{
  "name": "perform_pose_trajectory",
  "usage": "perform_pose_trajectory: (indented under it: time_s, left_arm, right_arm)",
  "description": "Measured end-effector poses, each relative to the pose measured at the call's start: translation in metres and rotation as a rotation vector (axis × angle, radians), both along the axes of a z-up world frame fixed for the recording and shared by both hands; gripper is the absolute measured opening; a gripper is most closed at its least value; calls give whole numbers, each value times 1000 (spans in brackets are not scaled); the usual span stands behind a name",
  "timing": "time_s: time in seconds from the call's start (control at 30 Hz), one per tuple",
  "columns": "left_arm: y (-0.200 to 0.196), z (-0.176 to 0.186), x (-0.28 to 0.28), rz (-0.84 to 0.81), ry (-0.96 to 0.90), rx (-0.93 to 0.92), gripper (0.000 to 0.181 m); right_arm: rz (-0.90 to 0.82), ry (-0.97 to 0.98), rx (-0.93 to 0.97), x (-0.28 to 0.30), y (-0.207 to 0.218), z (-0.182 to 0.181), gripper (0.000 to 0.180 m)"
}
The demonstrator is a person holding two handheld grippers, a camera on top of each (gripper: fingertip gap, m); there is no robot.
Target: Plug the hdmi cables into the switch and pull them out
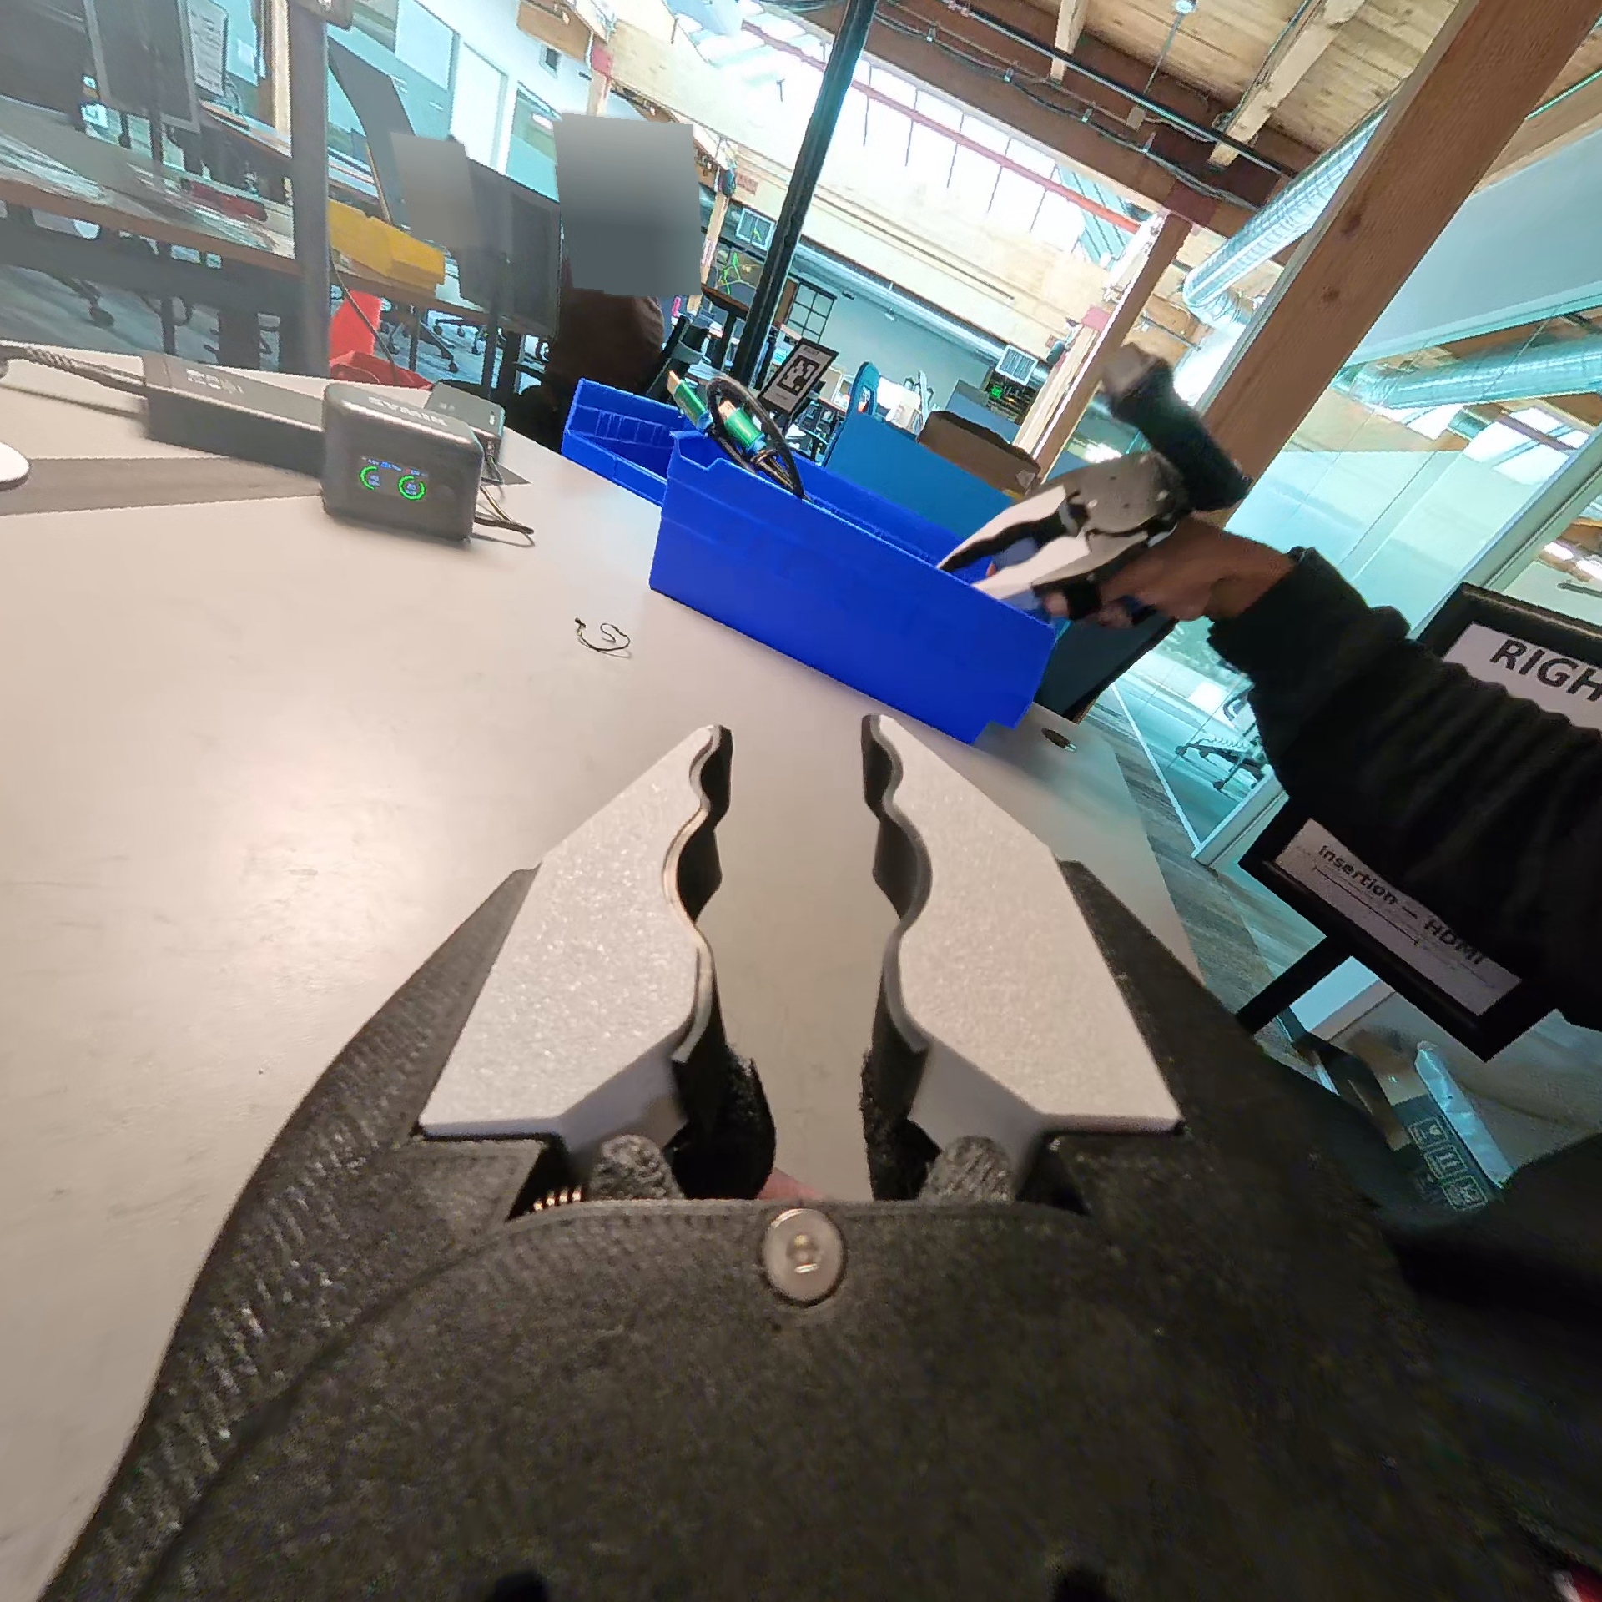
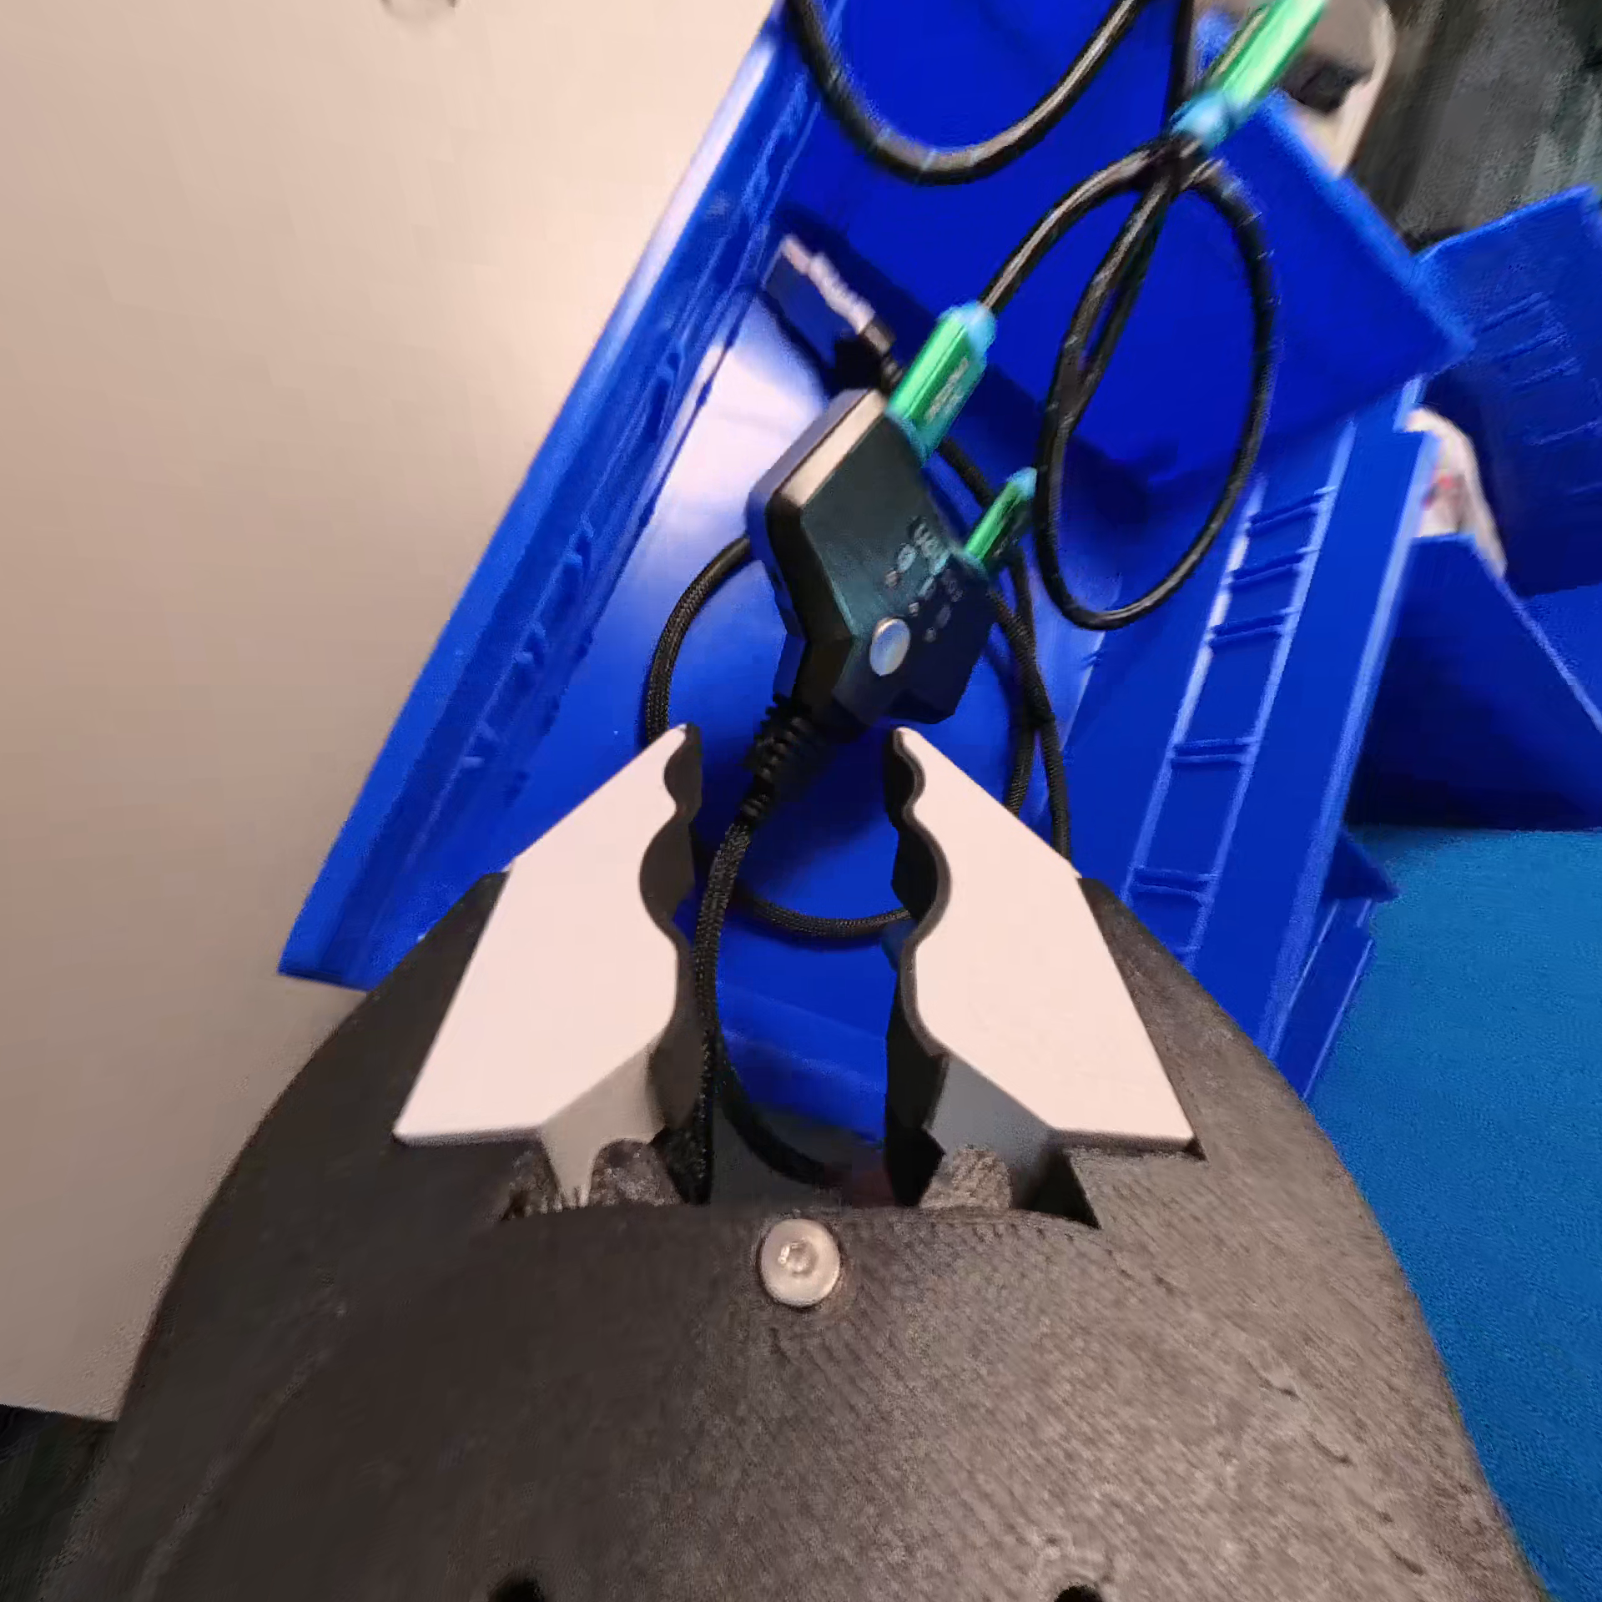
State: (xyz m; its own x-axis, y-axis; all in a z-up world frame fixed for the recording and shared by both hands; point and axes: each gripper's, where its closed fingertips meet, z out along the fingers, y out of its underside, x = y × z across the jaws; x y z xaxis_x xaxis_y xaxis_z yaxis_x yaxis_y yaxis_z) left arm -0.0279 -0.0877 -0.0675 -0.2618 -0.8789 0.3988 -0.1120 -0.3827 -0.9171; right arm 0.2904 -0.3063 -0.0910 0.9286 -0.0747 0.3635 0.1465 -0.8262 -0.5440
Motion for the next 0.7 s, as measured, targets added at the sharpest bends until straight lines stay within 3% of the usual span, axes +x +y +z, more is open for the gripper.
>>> perform_pose_trajectory:
  time_s: [0.1,0.2,0.27,0.37,0.5,0.57,0.7]
  left_arm:
    - [-4,-2,1,-21,18,-6,33]
    - [-10,-9,4,-36,43,14,36]
    - [-13,-12,5,-39,60,24,39]
    - [-13,-10,4,-35,47,5,39]
    - [-16,-10,3,-57,50,-17,39]
    - [-17,-10,3,-62,53,-11,39]
    - [-18,-11,3,-58,59,9,39]
  right_arm:
    - [17,1,180,0,18,31,41]
    - [-38,-27,266,20,40,31,37]
    - [-90,12,258,32,49,11,34]
    - [-84,123,176,24,55,-28,4]
    - [-56,64,29,18,47,-34,7]
    - [-49,-40,13,22,40,-15,22]
    - [-19,-44,237,-11,44,59,22]
